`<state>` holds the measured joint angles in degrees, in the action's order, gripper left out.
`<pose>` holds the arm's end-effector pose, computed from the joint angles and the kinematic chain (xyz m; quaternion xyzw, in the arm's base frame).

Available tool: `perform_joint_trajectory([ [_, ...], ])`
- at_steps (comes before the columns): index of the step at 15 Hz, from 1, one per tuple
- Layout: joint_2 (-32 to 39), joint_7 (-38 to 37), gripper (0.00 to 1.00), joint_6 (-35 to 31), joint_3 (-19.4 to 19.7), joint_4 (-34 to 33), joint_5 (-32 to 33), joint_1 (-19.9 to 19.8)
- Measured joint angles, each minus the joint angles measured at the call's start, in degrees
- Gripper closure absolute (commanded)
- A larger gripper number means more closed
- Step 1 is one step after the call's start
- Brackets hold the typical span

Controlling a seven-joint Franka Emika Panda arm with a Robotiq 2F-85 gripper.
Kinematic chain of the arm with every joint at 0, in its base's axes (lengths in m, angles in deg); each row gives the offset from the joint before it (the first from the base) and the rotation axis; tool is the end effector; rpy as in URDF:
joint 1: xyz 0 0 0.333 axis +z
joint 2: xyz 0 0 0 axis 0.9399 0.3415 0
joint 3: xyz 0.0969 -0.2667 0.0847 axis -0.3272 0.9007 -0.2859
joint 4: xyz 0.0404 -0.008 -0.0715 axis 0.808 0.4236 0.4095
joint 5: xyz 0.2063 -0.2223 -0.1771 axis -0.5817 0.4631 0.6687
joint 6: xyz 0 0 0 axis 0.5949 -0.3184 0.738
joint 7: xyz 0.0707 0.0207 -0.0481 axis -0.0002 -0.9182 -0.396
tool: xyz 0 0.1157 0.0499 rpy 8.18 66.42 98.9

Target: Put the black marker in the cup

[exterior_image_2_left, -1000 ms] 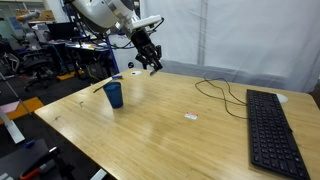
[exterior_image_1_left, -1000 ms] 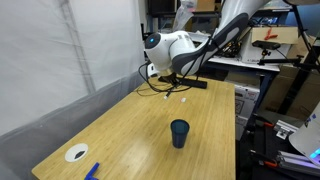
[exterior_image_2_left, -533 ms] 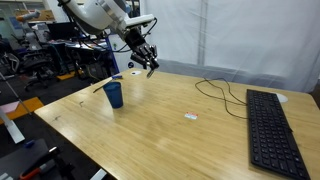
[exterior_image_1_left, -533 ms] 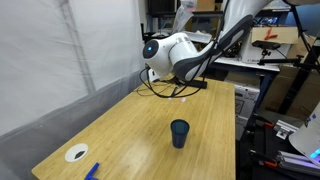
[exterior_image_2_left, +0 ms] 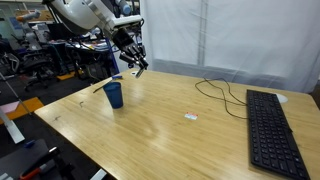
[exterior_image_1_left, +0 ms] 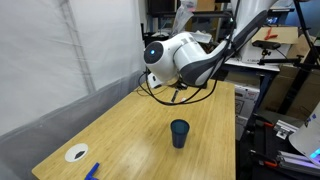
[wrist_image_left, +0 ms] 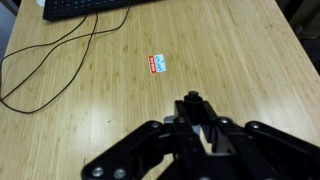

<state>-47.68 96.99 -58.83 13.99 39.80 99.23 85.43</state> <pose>0.5377 0.1797 0.2755 0.6467 0.6594 -0.2301 0.3067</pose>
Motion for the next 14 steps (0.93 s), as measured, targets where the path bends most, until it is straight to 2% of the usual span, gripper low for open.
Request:
perform_joint_trajectory([
  [3, -1.75, -0.18, 0.95, -1.19, -0.47, 2.67, 1.18, -0.01],
  [4, -2.48, -0.20, 0.81, -1.81, -0.51, 3.63, 1.51, -0.01],
  [14, -2.27, -0.20, 0.81, -1.95, -0.56, 3.87, 1.47, -0.03],
])
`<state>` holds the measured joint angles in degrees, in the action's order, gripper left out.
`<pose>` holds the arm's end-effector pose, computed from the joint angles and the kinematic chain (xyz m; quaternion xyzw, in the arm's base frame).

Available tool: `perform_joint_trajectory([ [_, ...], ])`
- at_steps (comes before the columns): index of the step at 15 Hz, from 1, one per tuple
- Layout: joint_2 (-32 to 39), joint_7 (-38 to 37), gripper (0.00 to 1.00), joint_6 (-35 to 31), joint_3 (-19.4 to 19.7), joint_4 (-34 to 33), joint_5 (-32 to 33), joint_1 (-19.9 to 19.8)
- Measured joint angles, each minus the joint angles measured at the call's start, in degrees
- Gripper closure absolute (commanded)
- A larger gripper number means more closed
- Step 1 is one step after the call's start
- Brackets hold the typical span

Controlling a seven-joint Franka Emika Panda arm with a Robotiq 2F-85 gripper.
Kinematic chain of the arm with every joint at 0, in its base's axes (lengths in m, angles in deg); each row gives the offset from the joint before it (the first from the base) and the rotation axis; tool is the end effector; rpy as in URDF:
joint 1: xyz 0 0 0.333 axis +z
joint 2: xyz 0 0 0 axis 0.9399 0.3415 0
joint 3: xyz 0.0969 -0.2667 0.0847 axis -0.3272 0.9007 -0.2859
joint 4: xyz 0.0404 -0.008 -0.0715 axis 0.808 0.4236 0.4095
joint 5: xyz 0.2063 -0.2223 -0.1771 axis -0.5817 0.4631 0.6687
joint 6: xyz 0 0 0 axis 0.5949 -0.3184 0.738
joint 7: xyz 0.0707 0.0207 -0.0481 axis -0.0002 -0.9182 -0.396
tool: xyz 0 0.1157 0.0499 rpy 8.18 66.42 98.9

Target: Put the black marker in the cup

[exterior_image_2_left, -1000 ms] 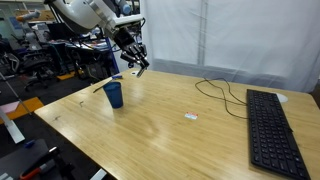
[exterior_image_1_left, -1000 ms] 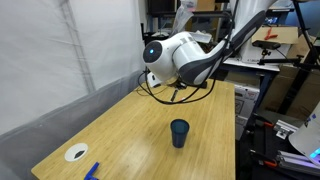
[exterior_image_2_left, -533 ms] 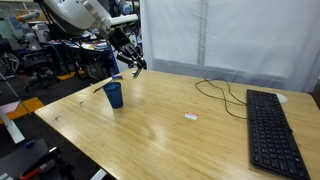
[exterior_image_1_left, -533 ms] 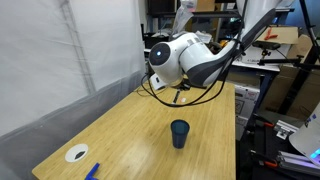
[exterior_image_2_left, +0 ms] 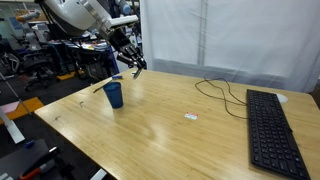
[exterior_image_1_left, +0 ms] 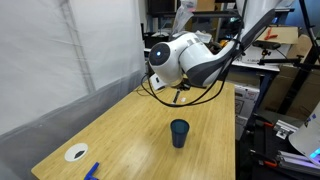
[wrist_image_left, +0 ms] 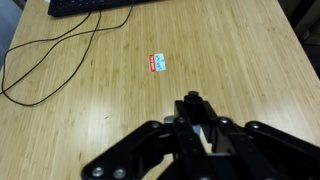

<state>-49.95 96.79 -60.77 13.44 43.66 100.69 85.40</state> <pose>0.5243 0.1818 0.2749 0.6308 0.6731 -0.2241 0.3144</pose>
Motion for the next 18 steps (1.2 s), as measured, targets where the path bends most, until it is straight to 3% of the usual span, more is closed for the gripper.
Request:
perform_joint_trajectory([
  [1, 0.00, 0.00, 0.81, 0.00, 0.00, 0.00, 0.00, 0.00],
  [2, 0.00, 0.00, 0.95, 0.00, 0.00, 0.00, 0.00, 0.00],
  [6, 0.12, -0.10, 0.95, 0.95, -0.29, -0.05, 0.06, 0.27],
  [13, -0.13, -4.45, 0.95, 16.38, -4.08, -2.64, 1.98, 7.71],
  [18, 1.99, -5.01, 0.95, 21.20, -4.65, -3.94, 2.05, 8.62],
])
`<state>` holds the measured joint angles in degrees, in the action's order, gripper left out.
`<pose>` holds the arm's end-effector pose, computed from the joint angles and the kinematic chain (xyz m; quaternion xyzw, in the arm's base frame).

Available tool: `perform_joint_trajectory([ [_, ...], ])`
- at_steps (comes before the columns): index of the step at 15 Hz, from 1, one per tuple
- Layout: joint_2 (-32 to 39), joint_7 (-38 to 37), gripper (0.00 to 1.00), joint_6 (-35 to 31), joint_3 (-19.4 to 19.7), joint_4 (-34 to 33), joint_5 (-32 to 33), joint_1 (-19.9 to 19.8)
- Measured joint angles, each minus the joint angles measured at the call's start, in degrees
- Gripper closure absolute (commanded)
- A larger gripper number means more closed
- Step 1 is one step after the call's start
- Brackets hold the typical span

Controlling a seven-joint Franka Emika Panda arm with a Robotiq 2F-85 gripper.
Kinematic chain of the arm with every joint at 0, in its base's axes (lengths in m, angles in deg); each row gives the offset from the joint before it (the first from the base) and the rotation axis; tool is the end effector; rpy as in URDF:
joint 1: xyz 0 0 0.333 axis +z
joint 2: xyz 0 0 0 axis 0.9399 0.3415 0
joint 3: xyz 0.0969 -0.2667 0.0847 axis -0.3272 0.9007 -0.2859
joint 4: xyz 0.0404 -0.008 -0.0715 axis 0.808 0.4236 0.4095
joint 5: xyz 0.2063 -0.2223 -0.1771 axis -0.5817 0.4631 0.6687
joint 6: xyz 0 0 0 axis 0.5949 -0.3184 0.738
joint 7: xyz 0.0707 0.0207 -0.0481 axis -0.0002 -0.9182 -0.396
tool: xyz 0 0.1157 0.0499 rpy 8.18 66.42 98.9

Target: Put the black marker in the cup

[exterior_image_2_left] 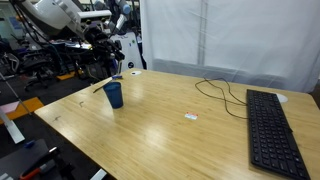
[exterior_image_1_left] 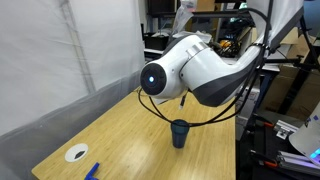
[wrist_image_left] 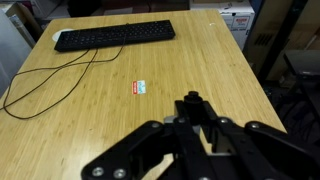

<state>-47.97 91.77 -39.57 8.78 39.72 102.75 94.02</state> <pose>0.4707 0.2509 0.2903 0.5899 0.6380 -0.3095 0.3861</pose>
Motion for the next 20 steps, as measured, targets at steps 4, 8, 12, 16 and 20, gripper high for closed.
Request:
perform_joint_trajectory([
  [4, 4.36, 0.00, 0.95, -0.09, -0.18, -2.11, -0.07, -0.07],
  [8, 6.83, 0.01, 0.95, -0.08, -1.00, -4.32, -0.32, 0.00],
  [12, 7.84, 0.04, 0.95, -0.09, -1.73, -5.22, -1.46, 0.08],
  [16, 9.45, 0.04, 0.95, -0.09, -2.69, -5.52, -3.40, 0.14],
  [20, 10.26, 0.04, 0.95, -0.09, -3.15, -5.74, -3.87, 0.40],
])
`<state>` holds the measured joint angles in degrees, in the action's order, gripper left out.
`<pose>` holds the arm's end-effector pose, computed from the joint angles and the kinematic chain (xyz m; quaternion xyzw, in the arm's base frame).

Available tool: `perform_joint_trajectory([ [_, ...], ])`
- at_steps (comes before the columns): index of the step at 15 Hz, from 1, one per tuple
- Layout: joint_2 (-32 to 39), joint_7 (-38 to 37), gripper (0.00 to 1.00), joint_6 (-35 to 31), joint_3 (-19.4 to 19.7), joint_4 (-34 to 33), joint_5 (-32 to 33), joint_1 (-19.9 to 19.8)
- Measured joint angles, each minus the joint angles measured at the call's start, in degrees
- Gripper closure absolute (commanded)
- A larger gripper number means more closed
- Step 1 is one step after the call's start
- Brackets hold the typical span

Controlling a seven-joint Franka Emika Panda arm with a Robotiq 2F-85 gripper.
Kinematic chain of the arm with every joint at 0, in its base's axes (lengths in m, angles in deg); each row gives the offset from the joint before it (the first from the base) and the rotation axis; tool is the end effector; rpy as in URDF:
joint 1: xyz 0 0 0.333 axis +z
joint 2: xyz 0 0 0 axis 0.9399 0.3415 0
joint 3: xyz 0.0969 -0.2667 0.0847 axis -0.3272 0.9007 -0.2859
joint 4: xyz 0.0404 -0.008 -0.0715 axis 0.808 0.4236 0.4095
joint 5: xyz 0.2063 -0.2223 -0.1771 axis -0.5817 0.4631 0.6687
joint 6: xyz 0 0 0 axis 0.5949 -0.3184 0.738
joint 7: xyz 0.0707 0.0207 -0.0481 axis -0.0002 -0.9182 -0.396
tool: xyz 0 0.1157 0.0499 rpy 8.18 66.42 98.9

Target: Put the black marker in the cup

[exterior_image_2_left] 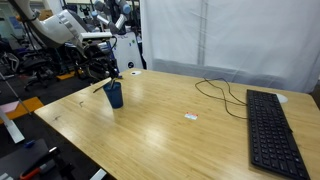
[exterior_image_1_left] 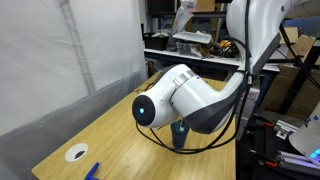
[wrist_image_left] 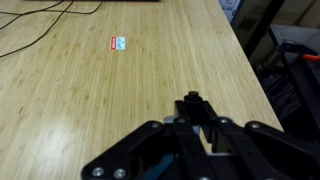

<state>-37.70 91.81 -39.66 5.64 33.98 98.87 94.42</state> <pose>0.4598 0.2887 0.2226 0.5786 0.6692 -0.3338 0.3256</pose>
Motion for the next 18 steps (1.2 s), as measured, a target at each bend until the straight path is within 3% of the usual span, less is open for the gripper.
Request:
perform_joint_trajectory([
  [4, 0.00, 0.00, 0.95, 0.04, -0.03, -0.75, 0.02, 0.12],
  [5, 0.00, 0.00, 0.56, 0.05, -0.02, -0.92, 0.02, 0.12],
  [7, 0.00, 0.00, 0.50, 0.05, -0.02, -1.15, 0.02, 0.11],
  [14, 0.00, 0.00, 0.00, 0.06, 0.06, -1.36, 0.02, 0.01],
  [18, -0.42, 0.02, 0.00, -0.10, 0.06, -2.14, 0.04, -0.08],
])
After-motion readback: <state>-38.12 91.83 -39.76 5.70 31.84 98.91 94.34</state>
